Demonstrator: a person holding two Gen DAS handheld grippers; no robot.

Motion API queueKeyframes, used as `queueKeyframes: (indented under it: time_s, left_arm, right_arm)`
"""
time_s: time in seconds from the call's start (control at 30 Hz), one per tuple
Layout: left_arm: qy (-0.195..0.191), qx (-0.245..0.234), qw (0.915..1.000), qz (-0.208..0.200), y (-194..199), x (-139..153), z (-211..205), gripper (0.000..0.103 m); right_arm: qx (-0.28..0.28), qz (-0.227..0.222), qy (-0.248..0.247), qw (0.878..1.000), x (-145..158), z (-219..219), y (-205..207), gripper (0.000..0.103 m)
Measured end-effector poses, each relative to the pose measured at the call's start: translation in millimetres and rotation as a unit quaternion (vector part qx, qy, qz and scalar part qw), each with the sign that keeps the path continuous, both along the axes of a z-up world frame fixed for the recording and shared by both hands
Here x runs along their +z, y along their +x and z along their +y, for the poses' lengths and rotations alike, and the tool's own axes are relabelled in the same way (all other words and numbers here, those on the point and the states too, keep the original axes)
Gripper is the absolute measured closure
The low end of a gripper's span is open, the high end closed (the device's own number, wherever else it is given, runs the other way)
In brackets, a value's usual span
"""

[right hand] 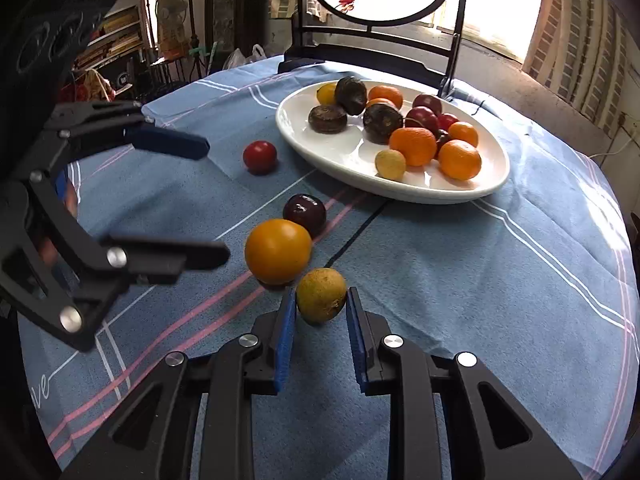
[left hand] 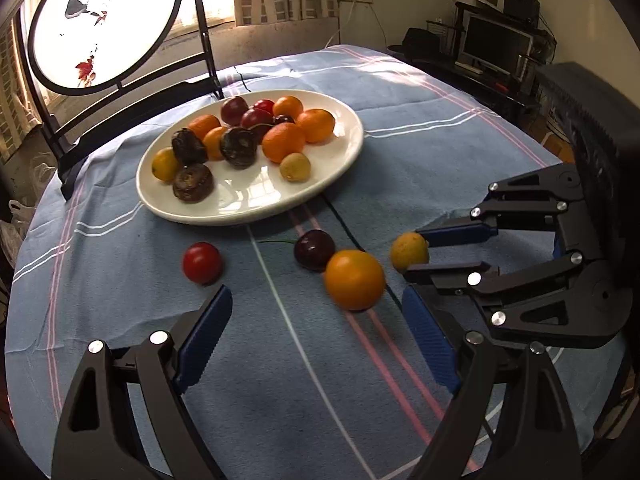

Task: Organize fruits
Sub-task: 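Grasp a yellow citrus with the right gripper while the left grasps an orange, then place the citrus and orange on the white plate and open both grippers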

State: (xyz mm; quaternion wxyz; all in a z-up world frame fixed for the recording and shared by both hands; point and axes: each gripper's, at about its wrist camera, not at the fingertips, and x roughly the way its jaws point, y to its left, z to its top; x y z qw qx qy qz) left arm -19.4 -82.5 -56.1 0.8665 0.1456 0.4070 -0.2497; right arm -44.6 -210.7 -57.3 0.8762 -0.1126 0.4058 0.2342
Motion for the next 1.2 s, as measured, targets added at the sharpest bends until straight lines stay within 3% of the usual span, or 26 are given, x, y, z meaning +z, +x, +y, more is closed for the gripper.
queueKeyframes:
  time_s: [0.1, 0.17, 0.33, 0.53, 0.7, 0.87, 1.0, 1.1, 1.2]
  left_arm:
    - [0.007, 0.002, 0.9997, 0.023, 5.4, -13.3, -18.0, 0.029]
    - [0.006, 0.013, 0.9989, 0.045, 13.1, -21.9, -25.2, 0.044]
    - [-0.012, 0.037, 0.9971, 0.066, 26.0, -29.8, -26.4, 0.065]
    - [-0.004, 0.029, 0.9986, 0.044, 9.1, -17.4, -12.2, 0.065]
    - [0.012, 0.051, 0.9984, -0.022, 8.5, 14.0, 11.6, 0.066]
    - [0.018, 0.096, 0.9901, -0.1, 30.8, 60.3, 29.3, 0.066]
    - [0.007, 0.125, 0.9797, -0.156, 50.0, 89.7, 31.8, 0.066]
    - [-0.011, 0.132, 0.977, -0.167, 64.2, 99.5, 30.4, 0.066]
    - [-0.01, 0.132, 0.9756, -0.175, 76.2, 99.7, 24.4, 0.066]
  right_arm:
    - [-0.034, -0.007, 0.028, 0.999, 6.5, -21.9, 1.8, 0.078]
    - [-0.043, -0.009, 0.038, 0.998, 7.4, -28.8, 3.1, 0.077]
    - [-0.035, -0.008, 0.037, 0.999, 5.3, -26.3, 2.7, 0.077]
    - [-0.031, -0.011, 0.04, 0.999, 7.6, -23.6, -2.1, 0.077]
    - [-0.03, -0.024, 0.049, 0.998, 20.9, -17.1, -4.5, 0.078]
    - [-0.047, -0.079, 0.069, 0.993, 64.5, -19.0, -0.6, 0.078]
    - [-0.072, -0.138, 0.103, 0.982, 100.4, -18.0, 8.6, 0.078]
    - [-0.087, -0.153, 0.128, 0.976, 115.5, -16.1, 22.0, 0.077]
    - [-0.082, -0.15, 0.125, 0.977, 119.2, -7.5, 39.9, 0.077]
